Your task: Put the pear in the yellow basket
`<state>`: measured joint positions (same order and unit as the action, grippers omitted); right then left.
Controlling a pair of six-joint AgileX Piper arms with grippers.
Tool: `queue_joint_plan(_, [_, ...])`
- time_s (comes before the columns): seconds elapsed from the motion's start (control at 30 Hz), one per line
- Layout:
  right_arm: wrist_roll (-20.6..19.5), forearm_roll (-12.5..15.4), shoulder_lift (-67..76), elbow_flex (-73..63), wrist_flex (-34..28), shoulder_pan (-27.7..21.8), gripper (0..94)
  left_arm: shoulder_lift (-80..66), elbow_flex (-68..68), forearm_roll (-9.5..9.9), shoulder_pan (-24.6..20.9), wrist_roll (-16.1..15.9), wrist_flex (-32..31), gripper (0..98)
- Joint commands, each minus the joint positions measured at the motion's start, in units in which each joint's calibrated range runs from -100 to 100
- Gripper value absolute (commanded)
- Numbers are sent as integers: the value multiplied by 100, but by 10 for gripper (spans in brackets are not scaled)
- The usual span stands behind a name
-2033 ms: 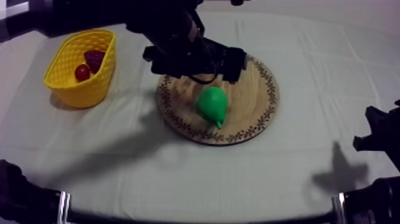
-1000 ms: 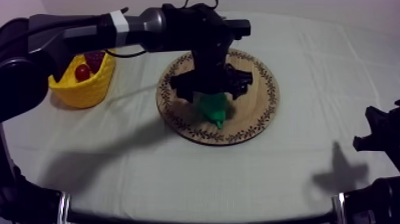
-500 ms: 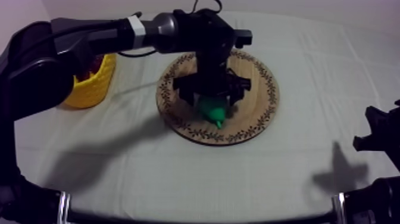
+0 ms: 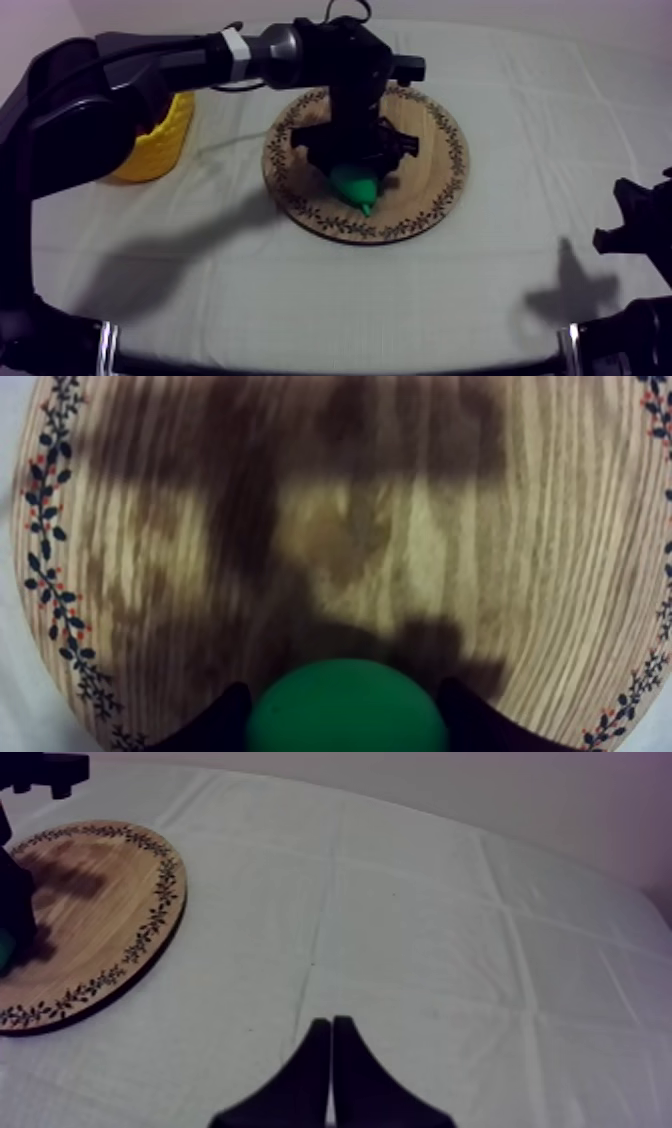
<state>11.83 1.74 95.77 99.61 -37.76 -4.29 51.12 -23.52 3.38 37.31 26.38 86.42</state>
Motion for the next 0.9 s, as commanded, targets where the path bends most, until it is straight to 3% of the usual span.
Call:
queue_joint_plan(0.0, [-3,-1,-1,5,2,0,5,4,1,0,9,-33,-12,556])
queue_joint_plan(0.27, [-3,-1,-1,5,2,0,5,-184,252,38,19,-131,-248,360])
queue_joint_plan(0.7, [-3,-1,-1,5,2,0,5,-2240,1507,179,-261,-484,-301,333])
queue_joint_plan(0.87, [-3,-1,-1,5,2,0,5,-3435,2739,378,-574,-796,-662,351])
